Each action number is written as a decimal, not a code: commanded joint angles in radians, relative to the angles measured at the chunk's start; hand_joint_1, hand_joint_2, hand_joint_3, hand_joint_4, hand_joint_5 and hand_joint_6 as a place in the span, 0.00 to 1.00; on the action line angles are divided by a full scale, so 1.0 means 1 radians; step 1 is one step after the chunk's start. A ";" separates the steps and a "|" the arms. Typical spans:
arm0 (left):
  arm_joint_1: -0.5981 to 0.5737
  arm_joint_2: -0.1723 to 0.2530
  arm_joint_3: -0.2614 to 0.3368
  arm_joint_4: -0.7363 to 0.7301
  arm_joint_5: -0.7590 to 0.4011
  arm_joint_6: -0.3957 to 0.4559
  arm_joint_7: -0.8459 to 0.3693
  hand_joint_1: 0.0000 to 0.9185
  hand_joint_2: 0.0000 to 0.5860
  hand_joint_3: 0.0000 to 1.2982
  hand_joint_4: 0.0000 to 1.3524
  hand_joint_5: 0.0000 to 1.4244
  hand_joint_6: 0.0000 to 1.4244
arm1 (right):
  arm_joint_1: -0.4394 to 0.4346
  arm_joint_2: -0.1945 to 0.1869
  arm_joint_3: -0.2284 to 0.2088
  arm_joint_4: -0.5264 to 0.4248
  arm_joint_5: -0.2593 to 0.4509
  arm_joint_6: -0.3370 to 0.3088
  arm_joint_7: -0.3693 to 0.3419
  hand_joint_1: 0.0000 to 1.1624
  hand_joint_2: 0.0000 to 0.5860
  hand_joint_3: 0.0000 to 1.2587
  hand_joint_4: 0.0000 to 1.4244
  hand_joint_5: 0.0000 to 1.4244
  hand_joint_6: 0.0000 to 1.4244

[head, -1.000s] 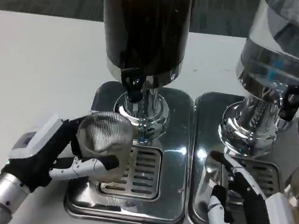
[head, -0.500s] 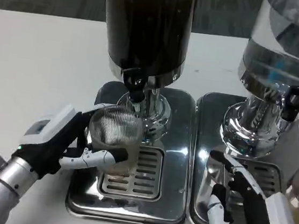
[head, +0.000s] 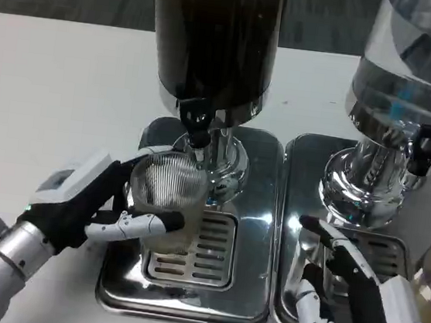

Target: Grasp the cup under the faucet to collect the drink, then remove the cup.

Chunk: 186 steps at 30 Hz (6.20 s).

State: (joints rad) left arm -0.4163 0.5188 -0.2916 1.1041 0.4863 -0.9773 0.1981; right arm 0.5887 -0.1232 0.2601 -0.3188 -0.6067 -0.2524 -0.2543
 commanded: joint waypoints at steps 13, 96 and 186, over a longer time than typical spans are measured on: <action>0.020 0.007 -0.036 -0.048 0.036 0.001 -0.045 0.03 0.21 0.12 0.07 0.12 0.11 | 0.010 0.001 0.001 -0.010 0.000 0.014 0.002 0.35 1.00 0.18 0.12 0.13 0.19; 0.271 0.145 0.382 -0.761 -1.070 0.387 -0.922 0.00 0.15 0.24 0.21 0.25 0.19 | -0.080 -0.003 0.003 0.066 0.053 -0.007 0.004 0.35 1.00 0.20 0.13 0.15 0.20; 0.245 0.029 0.386 -1.008 -0.893 0.565 -1.295 0.00 0.11 0.16 0.09 0.12 0.06 | -0.164 -0.055 -0.024 0.062 0.214 -0.034 0.144 0.54 0.47 0.12 0.09 0.14 0.19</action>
State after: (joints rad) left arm -0.1938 0.5410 0.1204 0.1245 -0.4149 -0.3934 -1.0641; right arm 0.4394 -0.1687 0.2382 -0.2449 -0.4221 -0.2716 -0.1431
